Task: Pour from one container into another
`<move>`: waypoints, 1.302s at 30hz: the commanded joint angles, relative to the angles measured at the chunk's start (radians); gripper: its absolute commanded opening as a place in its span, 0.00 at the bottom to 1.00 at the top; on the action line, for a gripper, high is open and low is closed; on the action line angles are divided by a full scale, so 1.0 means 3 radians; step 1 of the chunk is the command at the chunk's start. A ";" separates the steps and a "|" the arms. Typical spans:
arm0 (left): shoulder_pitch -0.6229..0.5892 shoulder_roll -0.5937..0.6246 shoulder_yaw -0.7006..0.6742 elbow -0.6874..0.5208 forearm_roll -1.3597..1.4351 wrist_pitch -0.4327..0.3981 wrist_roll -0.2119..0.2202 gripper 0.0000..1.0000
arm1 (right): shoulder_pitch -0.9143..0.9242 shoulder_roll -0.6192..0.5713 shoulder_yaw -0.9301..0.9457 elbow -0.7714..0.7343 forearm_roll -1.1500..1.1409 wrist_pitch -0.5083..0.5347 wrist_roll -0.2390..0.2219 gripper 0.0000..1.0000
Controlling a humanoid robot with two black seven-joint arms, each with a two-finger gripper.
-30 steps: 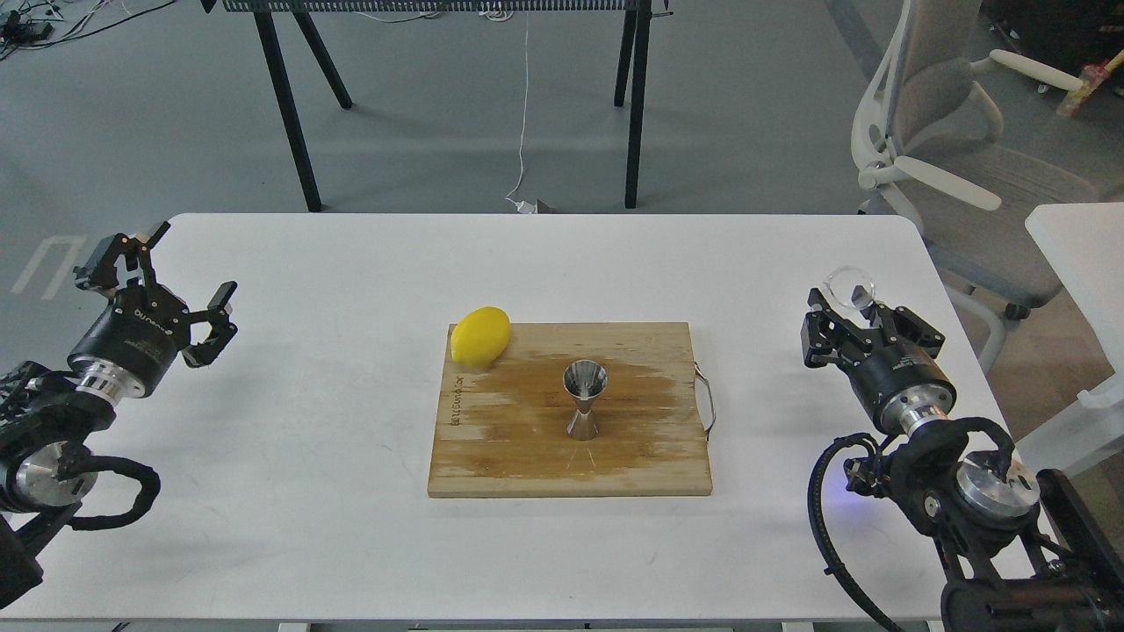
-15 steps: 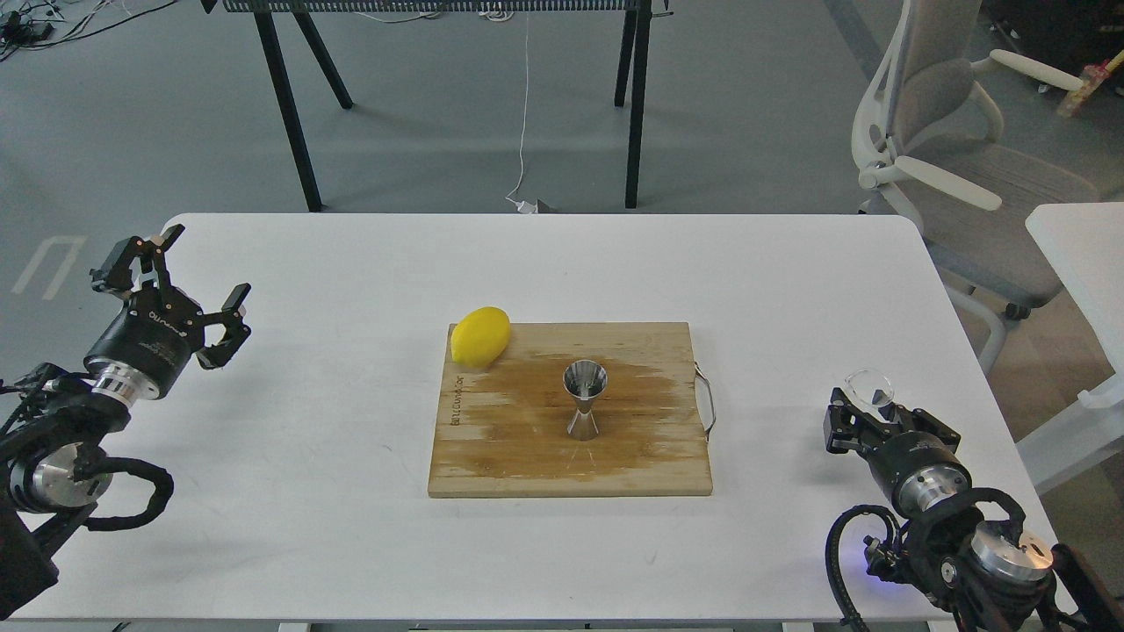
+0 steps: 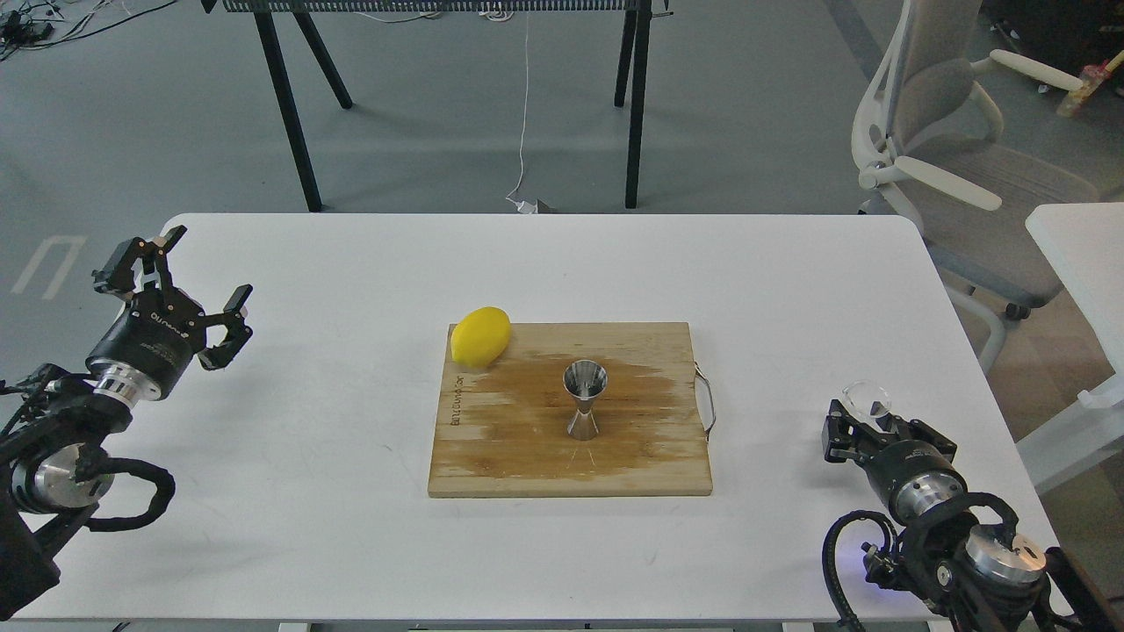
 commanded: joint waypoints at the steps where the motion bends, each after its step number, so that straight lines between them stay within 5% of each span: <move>1: 0.0000 0.0005 0.0000 0.0000 0.0000 0.0000 0.0000 1.00 | 0.0000 -0.0001 -0.0010 -0.0004 -0.0005 0.0000 0.0000 0.50; 18: 0.0000 0.0005 0.0000 -0.0005 0.0005 0.0000 0.0000 1.00 | 0.0000 -0.0001 -0.0036 -0.0019 -0.0005 0.0000 0.0005 0.77; 24: 0.0005 0.0005 0.0000 0.0000 0.0005 0.0000 0.0000 1.00 | -0.0076 -0.0016 0.0000 0.0063 0.0000 0.0000 -0.0011 0.93; 39: 0.0036 -0.0087 0.0000 0.0112 0.0010 0.0000 0.0000 1.00 | -0.0353 -0.0491 0.0026 0.0544 0.0010 0.0368 -0.0190 0.97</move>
